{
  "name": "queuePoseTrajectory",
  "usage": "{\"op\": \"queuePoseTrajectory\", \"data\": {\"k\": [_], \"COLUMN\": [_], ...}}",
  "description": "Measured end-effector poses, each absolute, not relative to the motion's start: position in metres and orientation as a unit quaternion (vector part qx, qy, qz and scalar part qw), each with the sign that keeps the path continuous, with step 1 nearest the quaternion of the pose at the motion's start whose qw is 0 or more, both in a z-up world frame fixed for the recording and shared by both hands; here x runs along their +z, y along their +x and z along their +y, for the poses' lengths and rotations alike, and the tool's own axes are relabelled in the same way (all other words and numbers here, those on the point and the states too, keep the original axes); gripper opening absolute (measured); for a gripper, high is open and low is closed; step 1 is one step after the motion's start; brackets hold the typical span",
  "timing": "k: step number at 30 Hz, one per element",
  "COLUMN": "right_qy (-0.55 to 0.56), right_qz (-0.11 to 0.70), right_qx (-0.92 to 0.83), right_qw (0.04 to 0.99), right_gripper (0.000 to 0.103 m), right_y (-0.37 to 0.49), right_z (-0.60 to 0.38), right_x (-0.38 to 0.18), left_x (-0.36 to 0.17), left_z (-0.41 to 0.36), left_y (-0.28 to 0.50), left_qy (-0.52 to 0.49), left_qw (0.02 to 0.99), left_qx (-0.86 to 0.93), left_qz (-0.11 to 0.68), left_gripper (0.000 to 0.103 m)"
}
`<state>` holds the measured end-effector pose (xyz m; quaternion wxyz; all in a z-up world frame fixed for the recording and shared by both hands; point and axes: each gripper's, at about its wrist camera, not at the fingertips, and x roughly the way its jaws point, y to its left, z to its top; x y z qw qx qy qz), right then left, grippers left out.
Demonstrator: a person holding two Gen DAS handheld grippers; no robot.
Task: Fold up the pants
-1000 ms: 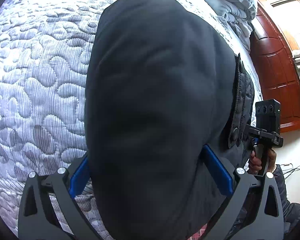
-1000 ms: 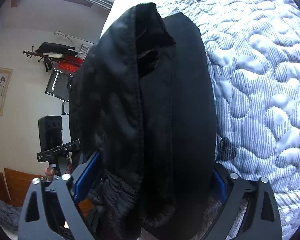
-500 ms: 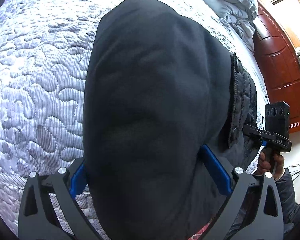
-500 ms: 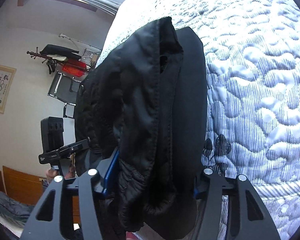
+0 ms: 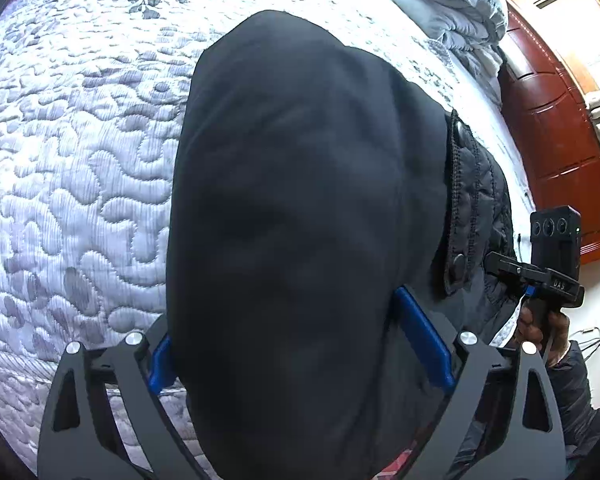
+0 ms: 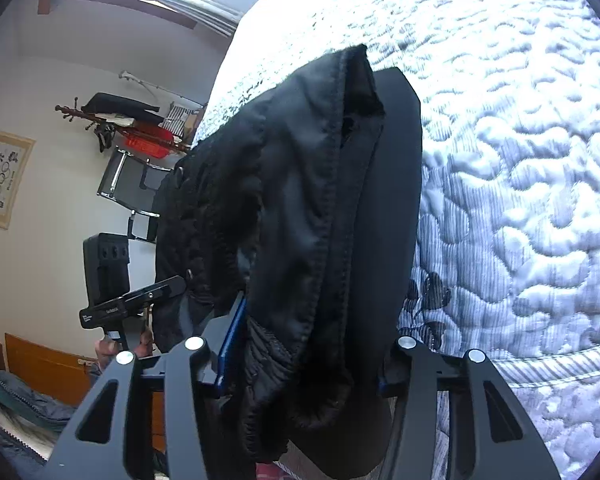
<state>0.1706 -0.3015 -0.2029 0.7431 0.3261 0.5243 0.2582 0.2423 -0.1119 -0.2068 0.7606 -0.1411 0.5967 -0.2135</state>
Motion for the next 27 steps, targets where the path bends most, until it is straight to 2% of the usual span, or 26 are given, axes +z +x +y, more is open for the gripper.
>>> {"op": "queuePoseTrajectory", "data": {"k": [12,27], "right_qy": [0.299,0.268], "right_qz": [0.487,0.441], "right_qx": [0.266,0.271], "right_qw": [0.777,0.812], "right_gripper": [0.047,0.046], "right_y": [0.179,0.193], "right_z": [-0.321,-0.347], "right_x": [-0.170,-0.139], "left_x": [-0.192,-0.166], "left_z": [-0.117,-0.124], "left_y": [0.263,0.308], "left_qy": [-0.188,-0.204], "left_qw": [0.767,0.785], "left_qx": [-0.242,-0.280], "left_qz": [0.564,0.513], "left_gripper": [0.076,0.049]}}
